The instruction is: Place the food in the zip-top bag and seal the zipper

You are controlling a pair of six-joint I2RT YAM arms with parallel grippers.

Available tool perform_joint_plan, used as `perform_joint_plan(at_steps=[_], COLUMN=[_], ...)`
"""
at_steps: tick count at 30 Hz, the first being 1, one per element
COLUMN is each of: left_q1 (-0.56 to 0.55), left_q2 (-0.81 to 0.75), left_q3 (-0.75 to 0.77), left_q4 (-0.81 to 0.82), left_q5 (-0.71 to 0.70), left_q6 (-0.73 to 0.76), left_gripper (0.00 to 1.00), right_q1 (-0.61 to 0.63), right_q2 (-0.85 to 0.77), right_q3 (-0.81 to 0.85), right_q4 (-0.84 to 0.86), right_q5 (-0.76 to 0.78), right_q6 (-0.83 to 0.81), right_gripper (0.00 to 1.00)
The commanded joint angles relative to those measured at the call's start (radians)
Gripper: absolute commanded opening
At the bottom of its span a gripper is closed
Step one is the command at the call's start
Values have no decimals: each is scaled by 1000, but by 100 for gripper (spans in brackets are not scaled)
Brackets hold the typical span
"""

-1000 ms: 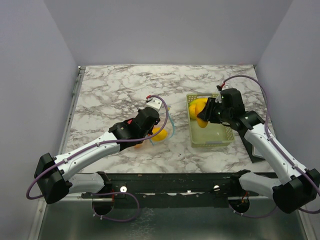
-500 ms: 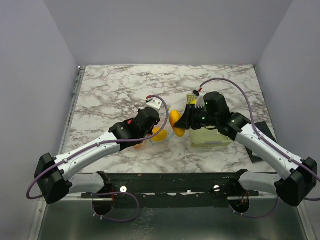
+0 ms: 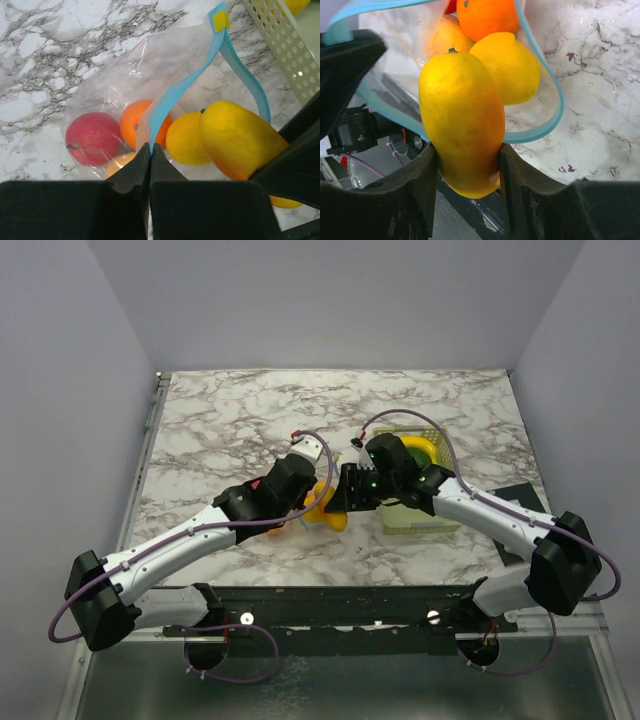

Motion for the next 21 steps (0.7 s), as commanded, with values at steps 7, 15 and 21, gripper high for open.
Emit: perform_joint_plan(at_steps=[7, 15, 21], left_q1=[6, 6, 5], left_q2=[-48, -47, -43], left_q3=[-19, -20, -19], left_q4=[41, 42, 42], left_q5=[80, 91, 97], left_q6=[5, 9, 10], left_gripper=[0, 0, 0], right_q1=[6, 7, 7], right_q2=[154, 258, 277], right_q3=[116, 214, 216], right_q4=[50, 45, 64], right_q5=[-23, 76, 131], right_q6=[105, 168, 167], right_gripper=[7, 28, 66])
